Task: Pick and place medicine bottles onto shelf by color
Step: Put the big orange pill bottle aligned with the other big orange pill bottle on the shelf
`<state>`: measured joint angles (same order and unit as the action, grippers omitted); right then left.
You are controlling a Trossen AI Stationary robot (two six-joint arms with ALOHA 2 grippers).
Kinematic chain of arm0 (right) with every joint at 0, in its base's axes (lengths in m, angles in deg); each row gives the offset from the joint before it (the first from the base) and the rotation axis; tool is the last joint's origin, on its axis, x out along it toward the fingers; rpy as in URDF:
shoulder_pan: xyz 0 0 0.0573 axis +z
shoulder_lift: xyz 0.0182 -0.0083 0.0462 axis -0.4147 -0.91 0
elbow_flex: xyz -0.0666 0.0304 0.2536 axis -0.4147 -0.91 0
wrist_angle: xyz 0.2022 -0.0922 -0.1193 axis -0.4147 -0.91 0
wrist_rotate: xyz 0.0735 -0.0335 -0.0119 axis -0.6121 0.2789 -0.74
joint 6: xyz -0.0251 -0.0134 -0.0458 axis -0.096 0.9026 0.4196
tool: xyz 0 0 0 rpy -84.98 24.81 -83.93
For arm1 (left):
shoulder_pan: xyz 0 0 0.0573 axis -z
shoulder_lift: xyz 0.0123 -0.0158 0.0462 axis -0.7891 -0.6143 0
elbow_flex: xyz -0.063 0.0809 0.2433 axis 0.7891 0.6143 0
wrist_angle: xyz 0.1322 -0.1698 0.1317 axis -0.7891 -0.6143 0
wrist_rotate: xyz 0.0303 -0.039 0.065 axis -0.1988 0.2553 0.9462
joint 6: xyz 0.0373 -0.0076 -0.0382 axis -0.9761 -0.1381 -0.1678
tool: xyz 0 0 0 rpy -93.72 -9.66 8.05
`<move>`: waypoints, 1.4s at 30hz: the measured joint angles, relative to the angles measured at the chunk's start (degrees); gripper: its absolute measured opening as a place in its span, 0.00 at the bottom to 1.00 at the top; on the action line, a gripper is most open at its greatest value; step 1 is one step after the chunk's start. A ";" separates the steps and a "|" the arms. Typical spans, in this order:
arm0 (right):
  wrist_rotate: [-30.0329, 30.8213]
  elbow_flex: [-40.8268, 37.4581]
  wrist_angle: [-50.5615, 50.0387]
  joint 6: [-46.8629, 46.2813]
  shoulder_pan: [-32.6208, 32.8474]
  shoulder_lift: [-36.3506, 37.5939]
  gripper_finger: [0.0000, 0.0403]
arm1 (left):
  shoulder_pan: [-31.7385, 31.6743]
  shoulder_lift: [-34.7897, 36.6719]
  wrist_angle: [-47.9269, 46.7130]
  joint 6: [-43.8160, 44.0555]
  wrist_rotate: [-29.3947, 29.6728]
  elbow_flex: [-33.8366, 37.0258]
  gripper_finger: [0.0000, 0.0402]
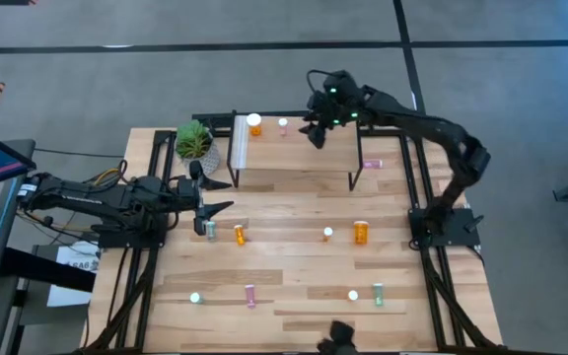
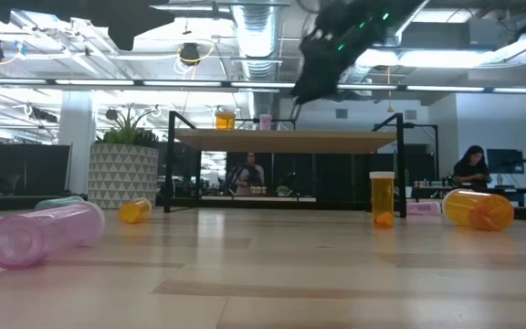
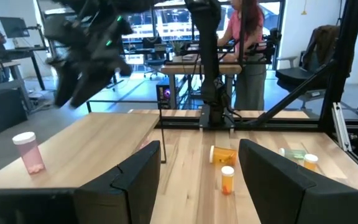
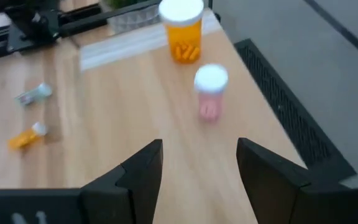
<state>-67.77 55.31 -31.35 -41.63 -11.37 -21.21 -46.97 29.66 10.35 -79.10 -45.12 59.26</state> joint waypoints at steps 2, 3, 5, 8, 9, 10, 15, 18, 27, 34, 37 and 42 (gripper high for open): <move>0.11 -1.11 -4.38 -0.69 1.26 3.63 0.56 | 0.00 0.00 -0.01 0.33 -0.02 0.00 0.51; 0.13 -2.19 -6.02 -1.28 2.24 5.52 0.56 | 0.00 0.00 -0.01 0.48 0.00 0.00 0.51; 0.41 -5.73 -7.04 -2.89 4.98 9.41 0.56 | 0.00 0.00 -0.01 0.65 0.00 0.00 0.51; 4.22 -13.35 -6.72 -6.59 10.83 15.91 0.56 | 0.00 0.00 -0.01 0.65 -0.02 0.00 0.51; 6.05 -15.95 -6.31 -8.05 13.24 18.12 0.56 | 0.00 0.00 -0.01 0.65 -0.02 0.00 0.51; 8.19 -18.44 -5.93 -9.85 15.70 20.10 0.56 | 0.00 0.00 -0.01 0.65 -0.02 0.00 0.51; 19.25 -28.83 -5.86 -28.68 28.24 28.19 0.56 | 0.00 0.00 0.13 1.24 0.00 0.00 0.51; 23.45 -33.70 -6.12 -42.73 34.39 31.07 0.56 | 0.01 0.00 1.14 1.46 -0.02 0.00 0.51; 34.42 -41.76 -15.44 -70.04 47.33 30.93 0.56 | 0.07 -0.07 1.94 1.91 -1.97 -0.04 0.51; 35.61 -46.07 -14.41 -85.74 52.57 28.82 0.56 | 0.04 -1.92 1.89 1.94 -2.86 -0.09 0.51; 34.65 -47.29 -14.61 -89.68 53.66 27.20 0.56 | 0.04 -3.09 2.44 1.75 -2.86 -0.11 0.51; 34.22 -48.08 -13.65 -94.98 55.37 23.17 0.56 | 0.02 -3.82 2.21 1.67 -2.88 -0.07 0.51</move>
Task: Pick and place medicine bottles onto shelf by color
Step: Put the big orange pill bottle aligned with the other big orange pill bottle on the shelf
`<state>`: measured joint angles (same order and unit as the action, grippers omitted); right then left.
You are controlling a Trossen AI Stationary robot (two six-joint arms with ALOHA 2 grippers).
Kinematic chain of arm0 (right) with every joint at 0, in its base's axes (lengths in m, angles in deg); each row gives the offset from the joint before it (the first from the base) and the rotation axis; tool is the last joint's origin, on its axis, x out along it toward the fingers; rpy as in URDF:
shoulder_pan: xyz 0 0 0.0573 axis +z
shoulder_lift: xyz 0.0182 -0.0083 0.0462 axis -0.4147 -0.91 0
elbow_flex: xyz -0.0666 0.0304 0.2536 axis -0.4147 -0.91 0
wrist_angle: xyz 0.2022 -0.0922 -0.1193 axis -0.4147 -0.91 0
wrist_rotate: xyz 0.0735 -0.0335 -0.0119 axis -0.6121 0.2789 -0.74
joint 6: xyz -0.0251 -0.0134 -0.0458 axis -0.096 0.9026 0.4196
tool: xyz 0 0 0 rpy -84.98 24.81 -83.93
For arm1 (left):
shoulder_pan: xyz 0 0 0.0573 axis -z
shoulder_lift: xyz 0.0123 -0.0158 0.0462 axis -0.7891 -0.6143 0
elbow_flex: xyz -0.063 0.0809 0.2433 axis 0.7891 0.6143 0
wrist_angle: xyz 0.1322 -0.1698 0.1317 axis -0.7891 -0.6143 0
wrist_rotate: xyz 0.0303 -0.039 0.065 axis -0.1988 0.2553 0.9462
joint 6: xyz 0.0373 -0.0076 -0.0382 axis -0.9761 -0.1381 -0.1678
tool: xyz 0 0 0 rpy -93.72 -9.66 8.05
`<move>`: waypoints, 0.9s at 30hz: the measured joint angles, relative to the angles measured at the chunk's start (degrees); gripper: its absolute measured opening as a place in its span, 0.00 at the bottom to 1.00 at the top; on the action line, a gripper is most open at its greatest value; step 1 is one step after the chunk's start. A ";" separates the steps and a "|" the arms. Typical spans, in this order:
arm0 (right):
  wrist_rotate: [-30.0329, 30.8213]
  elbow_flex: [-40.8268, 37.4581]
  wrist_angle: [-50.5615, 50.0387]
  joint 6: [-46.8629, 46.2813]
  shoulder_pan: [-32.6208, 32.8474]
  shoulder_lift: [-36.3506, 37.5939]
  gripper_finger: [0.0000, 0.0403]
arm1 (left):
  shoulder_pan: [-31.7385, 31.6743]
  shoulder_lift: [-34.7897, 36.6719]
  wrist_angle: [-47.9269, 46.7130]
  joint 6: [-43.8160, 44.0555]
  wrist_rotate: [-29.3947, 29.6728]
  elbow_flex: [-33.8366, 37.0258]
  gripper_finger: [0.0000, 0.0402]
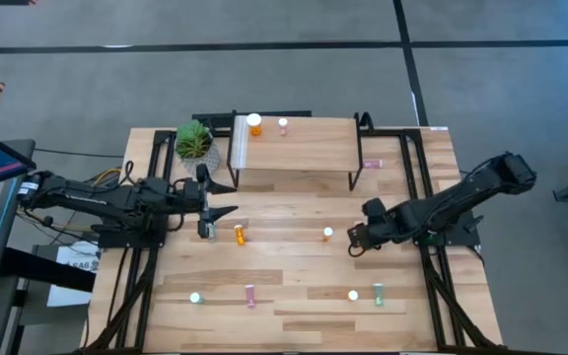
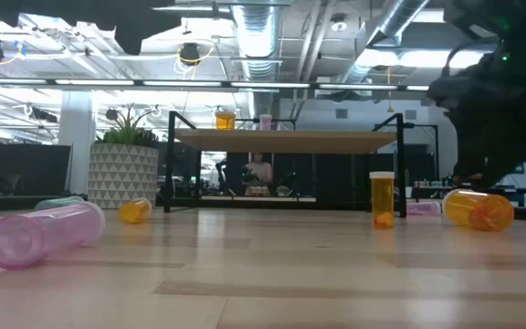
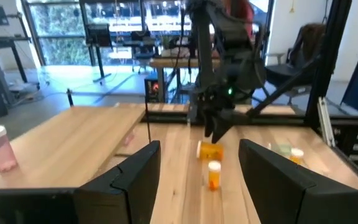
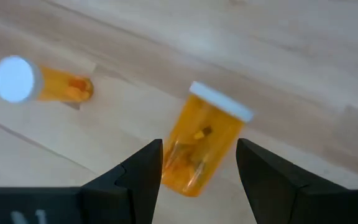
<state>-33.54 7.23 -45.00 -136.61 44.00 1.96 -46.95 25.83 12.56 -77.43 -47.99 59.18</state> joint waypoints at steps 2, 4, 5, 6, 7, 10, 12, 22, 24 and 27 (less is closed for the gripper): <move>-0.43 0.02 1.57 -0.63 0.31 -1.79 0.56 | -0.02 0.05 0.45 -0.06 -0.23 -0.01 0.51; -1.05 0.02 3.83 -0.63 0.51 -3.59 0.56 | -0.02 0.05 0.38 -0.19 -0.48 0.01 0.51; -1.46 0.02 4.84 -0.63 0.49 -4.58 0.56 | 0.00 0.02 0.24 -0.20 -0.47 0.01 0.51; -1.97 0.02 5.47 -0.61 0.49 -5.52 0.56 | 0.00 0.04 0.24 -0.20 -0.47 0.01 0.51; -2.42 0.03 5.82 -0.68 0.49 -6.38 0.56 | 0.00 0.04 0.29 -0.20 -0.47 0.01 0.51; -3.45 0.27 6.10 -1.60 0.49 -9.27 0.56 | 0.00 0.04 0.12 -0.19 -0.47 0.01 0.51; -3.45 0.33 6.72 -1.66 0.49 -10.72 0.56 | 0.00 0.04 0.14 -0.10 -0.47 0.01 0.51; -5.04 0.26 8.74 1.95 1.15 -13.48 0.50 | 0.01 0.04 -0.08 0.53 -1.90 0.01 0.51; -4.83 0.14 8.58 2.42 1.78 -12.87 0.47 | 0.00 0.04 -0.09 0.68 -1.91 0.01 0.51; -4.11 -0.15 7.78 2.63 3.34 -10.59 0.44 | 0.00 0.04 -0.08 1.23 -1.91 0.01 0.51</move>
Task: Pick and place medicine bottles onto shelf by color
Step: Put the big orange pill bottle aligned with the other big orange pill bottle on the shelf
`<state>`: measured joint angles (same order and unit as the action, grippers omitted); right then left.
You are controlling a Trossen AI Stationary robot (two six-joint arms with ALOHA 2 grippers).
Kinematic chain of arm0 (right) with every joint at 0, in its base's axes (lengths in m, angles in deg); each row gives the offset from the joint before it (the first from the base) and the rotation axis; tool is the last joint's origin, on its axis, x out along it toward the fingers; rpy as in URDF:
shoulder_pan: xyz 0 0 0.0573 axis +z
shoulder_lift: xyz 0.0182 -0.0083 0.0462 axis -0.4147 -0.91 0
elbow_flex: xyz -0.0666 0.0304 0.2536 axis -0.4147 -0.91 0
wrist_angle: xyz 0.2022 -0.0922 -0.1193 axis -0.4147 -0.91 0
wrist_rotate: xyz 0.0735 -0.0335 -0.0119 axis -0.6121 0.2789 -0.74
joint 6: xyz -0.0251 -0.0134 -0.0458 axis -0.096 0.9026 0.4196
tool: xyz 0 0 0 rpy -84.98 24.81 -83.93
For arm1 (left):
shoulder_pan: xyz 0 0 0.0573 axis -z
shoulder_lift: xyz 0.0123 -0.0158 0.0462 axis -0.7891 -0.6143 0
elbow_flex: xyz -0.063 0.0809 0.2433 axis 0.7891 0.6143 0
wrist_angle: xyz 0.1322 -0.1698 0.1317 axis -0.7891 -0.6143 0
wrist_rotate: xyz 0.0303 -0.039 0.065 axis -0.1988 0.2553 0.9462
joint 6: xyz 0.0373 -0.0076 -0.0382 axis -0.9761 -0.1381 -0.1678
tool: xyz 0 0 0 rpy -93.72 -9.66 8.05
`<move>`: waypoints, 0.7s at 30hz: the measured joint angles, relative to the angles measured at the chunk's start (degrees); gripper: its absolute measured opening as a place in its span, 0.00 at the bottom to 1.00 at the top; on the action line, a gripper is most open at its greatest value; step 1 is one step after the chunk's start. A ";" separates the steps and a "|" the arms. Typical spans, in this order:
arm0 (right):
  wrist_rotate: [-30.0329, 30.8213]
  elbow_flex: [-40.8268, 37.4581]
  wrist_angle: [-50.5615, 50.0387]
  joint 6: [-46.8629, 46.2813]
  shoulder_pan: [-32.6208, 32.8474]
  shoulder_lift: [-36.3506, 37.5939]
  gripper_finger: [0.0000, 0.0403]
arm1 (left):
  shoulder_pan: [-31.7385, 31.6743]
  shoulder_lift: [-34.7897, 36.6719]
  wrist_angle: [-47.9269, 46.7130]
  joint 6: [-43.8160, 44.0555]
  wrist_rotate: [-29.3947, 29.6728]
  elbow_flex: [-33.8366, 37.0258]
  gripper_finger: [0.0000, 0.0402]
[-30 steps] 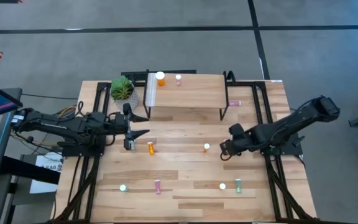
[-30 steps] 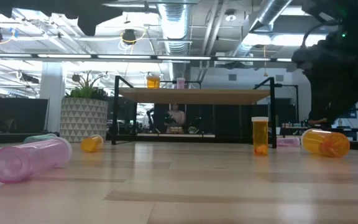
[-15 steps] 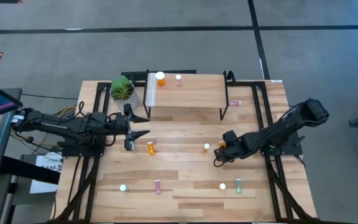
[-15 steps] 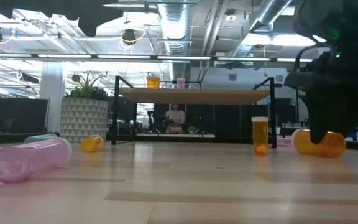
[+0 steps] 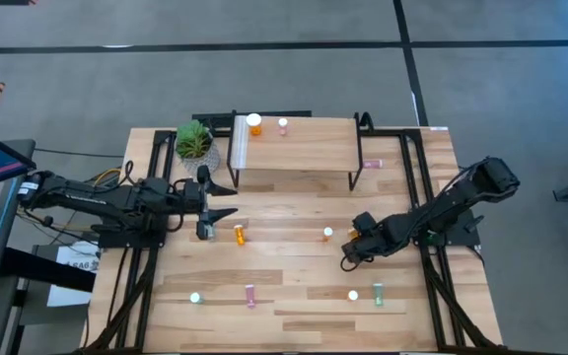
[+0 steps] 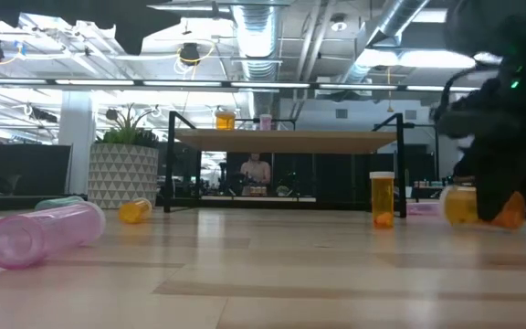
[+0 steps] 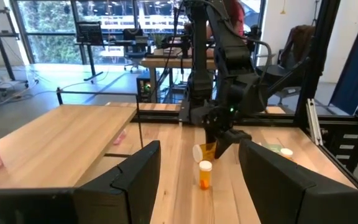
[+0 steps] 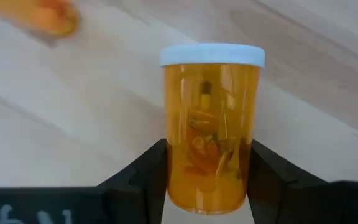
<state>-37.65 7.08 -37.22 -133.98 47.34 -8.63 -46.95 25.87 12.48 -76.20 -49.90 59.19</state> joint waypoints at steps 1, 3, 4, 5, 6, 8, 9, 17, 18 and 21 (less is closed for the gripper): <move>1.09 0.01 -0.01 0.17 0.72 1.15 0.44 | 0.00 0.00 0.00 0.25 -0.06 0.00 0.51; 4.43 0.09 0.08 0.46 2.31 3.65 0.45 | 0.00 0.00 0.12 1.17 -0.85 0.00 0.51; 6.41 0.09 0.24 1.17 3.17 4.93 0.46 | 0.00 -0.12 0.45 1.74 -1.10 0.00 0.51; 8.67 0.10 0.47 2.07 3.96 6.11 0.46 | 0.00 -0.50 1.33 2.33 -1.14 0.00 0.51; 10.92 0.10 0.76 2.95 4.72 7.32 0.47 | 0.00 -1.04 2.40 2.51 -1.16 -0.03 0.51; 14.83 0.10 2.15 6.27 5.76 9.55 0.48 | -0.09 -2.72 2.33 2.34 -1.83 -1.27 0.51; 16.79 0.11 3.54 8.68 5.95 10.48 0.48 | -0.33 -3.98 2.12 2.11 -2.79 -2.64 0.51; 23.18 0.15 23.27 38.41 2.80 13.97 0.48 | -3.67 -17.69 -11.20 -2.10 -11.73 -20.51 0.58; 23.18 0.17 26.61 42.75 2.06 13.96 0.48 | -3.97 -19.69 -13.16 -2.95 -12.16 -23.22 0.60; 22.53 0.17 34.76 54.22 -0.21 13.95 0.49 | -4.59 -25.52 -19.56 -5.44 -13.73 -30.07 0.65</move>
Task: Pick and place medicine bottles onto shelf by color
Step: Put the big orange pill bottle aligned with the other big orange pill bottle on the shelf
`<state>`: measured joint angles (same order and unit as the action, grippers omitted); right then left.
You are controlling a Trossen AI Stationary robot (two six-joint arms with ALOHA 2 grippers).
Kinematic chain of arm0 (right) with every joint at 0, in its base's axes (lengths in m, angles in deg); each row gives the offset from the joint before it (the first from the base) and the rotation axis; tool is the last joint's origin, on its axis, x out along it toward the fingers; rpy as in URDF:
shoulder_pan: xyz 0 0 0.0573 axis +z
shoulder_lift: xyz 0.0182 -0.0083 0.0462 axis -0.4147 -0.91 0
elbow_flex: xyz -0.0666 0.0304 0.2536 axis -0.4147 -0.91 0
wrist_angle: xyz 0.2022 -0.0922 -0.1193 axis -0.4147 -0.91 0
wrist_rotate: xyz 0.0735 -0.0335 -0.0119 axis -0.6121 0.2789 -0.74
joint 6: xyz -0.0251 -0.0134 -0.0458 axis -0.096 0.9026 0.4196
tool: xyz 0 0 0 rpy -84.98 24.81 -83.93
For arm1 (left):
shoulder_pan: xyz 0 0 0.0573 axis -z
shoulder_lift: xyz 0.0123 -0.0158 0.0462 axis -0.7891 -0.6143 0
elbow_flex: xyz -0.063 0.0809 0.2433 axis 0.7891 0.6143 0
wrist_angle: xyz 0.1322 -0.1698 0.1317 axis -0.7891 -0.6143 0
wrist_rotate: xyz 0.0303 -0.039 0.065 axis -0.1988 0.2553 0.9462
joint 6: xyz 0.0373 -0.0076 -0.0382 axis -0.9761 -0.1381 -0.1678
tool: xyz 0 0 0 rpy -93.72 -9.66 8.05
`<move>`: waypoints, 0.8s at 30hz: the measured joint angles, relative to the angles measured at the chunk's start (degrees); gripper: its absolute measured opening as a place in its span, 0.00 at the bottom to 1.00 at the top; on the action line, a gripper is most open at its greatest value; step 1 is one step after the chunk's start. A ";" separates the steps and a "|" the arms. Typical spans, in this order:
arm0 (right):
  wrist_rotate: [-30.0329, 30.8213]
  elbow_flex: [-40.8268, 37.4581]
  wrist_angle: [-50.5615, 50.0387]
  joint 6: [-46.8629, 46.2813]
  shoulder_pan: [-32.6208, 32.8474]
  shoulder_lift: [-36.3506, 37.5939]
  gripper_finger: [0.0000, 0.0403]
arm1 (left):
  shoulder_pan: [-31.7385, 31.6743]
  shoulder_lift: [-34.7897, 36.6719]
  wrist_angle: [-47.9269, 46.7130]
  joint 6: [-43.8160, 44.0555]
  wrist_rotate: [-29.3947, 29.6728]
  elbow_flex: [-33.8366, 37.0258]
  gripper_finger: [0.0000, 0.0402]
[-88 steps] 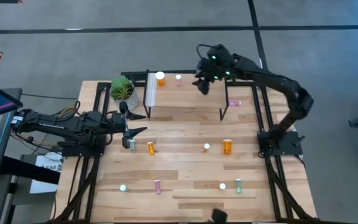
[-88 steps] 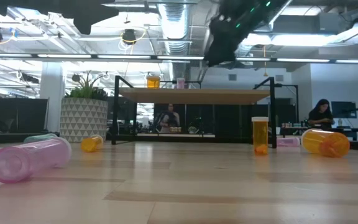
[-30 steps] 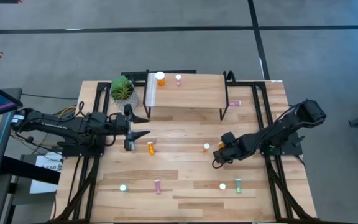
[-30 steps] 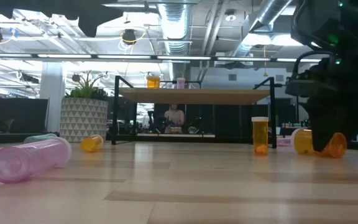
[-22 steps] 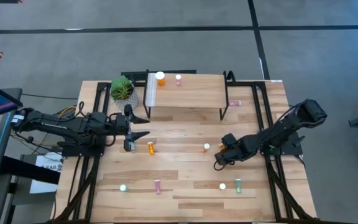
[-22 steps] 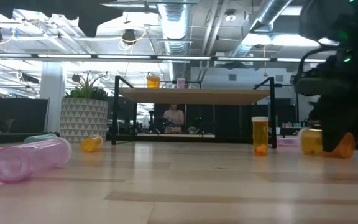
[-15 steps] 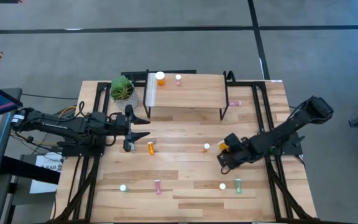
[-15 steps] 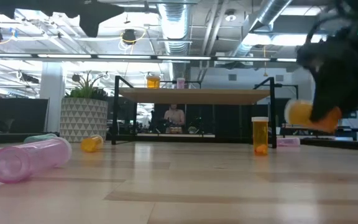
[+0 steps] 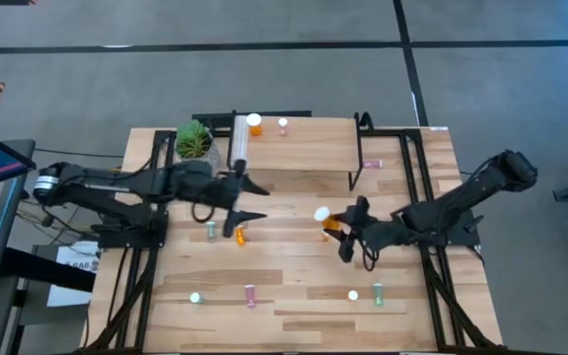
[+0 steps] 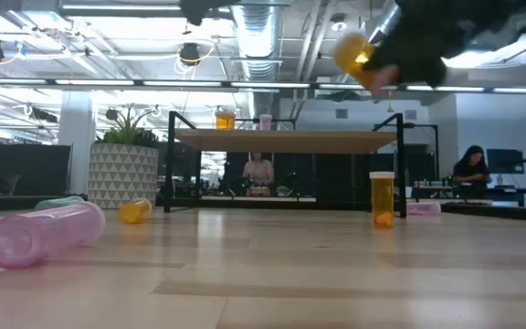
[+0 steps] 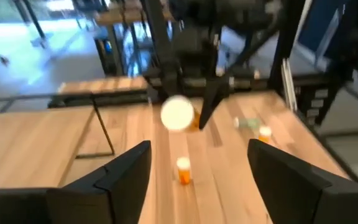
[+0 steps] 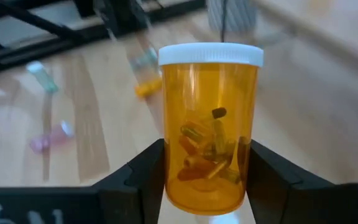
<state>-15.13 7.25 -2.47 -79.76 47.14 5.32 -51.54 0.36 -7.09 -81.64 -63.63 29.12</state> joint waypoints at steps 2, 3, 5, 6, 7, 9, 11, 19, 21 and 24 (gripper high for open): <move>-0.42 0.00 3.95 5.57 -1.34 -0.11 0.49 | -0.34 -3.65 -3.53 -1.11 -1.02 -4.19 0.68; -0.79 0.00 5.37 7.95 -1.92 -0.13 0.49 | -0.54 -5.28 -5.43 -1.50 -1.30 -6.22 0.70; -1.73 0.00 8.01 11.74 -3.10 -0.13 0.48 | -0.94 -8.28 -8.00 -2.03 -1.68 -9.73 0.73; -2.01 0.00 9.09 13.21 -3.59 -0.13 0.48 | -1.20 -9.67 -9.20 -2.13 -1.92 -11.14 0.74; -2.63 0.00 10.10 14.57 -4.08 -0.13 0.48 | -1.45 -11.14 -10.00 -2.22 -2.21 -12.44 0.75; -3.84 0.00 11.94 17.17 -4.99 -0.13 0.49 | -2.04 -13.74 -11.78 -2.64 -2.84 -14.97 0.78; -4.91 0.02 13.75 18.98 -5.69 -0.13 0.49 | -2.49 -15.81 -12.37 -2.67 -2.94 -16.82 0.80; -7.72 0.04 16.52 22.38 -8.34 -0.13 0.49 | -4.20 -19.74 -10.29 -3.24 -5.24 -19.86 0.83; -8.69 0.04 17.83 23.64 -8.83 -0.18 0.49 | -4.54 -20.14 -8.66 -3.08 -5.51 -20.09 0.83; -9.64 0.13 20.97 25.67 -9.55 -1.65 0.50 | -5.06 -20.43 -8.57 -2.61 -5.78 -19.94 0.83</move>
<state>-24.77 7.38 18.50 -54.09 37.59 3.67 -56.61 -20.07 -15.66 -84.25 -69.41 9.18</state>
